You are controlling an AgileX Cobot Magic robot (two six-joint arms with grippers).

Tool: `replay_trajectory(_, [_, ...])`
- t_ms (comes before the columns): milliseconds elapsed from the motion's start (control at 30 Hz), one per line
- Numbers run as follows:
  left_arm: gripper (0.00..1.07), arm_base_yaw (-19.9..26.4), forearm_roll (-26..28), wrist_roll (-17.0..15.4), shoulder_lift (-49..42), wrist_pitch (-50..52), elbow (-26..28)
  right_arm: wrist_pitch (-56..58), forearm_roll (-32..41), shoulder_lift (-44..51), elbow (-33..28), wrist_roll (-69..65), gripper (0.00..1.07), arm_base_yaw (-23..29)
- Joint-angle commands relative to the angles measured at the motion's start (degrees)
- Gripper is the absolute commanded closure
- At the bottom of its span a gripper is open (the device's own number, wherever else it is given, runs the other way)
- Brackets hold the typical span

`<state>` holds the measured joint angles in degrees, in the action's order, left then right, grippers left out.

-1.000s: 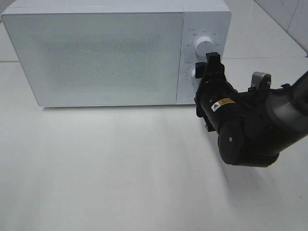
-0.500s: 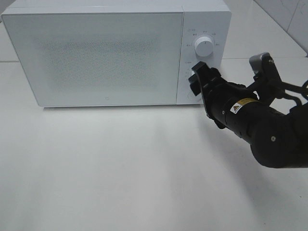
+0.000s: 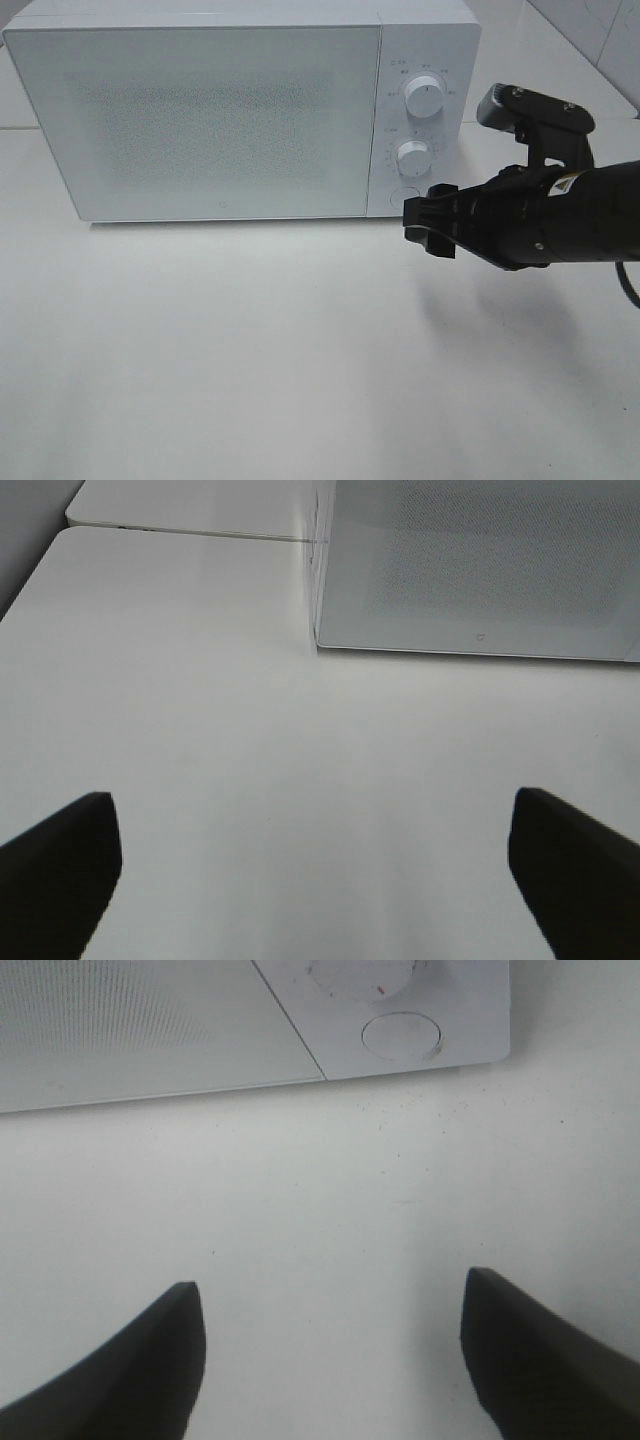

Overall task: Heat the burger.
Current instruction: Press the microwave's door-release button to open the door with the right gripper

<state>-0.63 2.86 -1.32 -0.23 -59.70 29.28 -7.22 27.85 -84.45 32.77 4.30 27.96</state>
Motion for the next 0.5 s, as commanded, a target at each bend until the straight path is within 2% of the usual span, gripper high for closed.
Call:
replay_trajectory(33, [0.09,0.23,0.29,-0.06,-1.26,0.4,-0.29,10.94,-2.75,4.35,1.43,3.67,0.38,-2.75])
replay_trajectory(67, [0.09,0.23,0.29,-0.06,-1.26,0.4,-0.29,16.73,-5.84,6.53,1.95,3.5,0.38,-3.78])
replay_trajectory(100, [0.09,0.23,0.29,-0.06,-1.26,0.4,-0.29,16.73,-5.84,6.53,1.95,3.5,0.38,-3.78])
replay_trajectory(133, [0.09,0.23,0.29,-0.06,-1.26,0.4,-0.29,22.35,-8.82,8.59,2.18,2.86,0.38,-4.07])
replay_trajectory(167, [0.09,0.23,0.29,-0.06,-1.26,0.4,-0.29,22.35,-8.82,8.59,2.18,2.86,0.38,-4.07])
replay_trajectory(267, [0.09,0.23,0.29,-0.06,-1.26,0.4,-0.29,31.8,-14.38,12.2,2.18,1.2,0.38,-4.07])
replay_trajectory(500, [0.09,0.23,0.29,-0.06,-1.26,0.4,-0.29,42.91,-19.77,18.51,2.18,-0.97,0.38,-4.07])
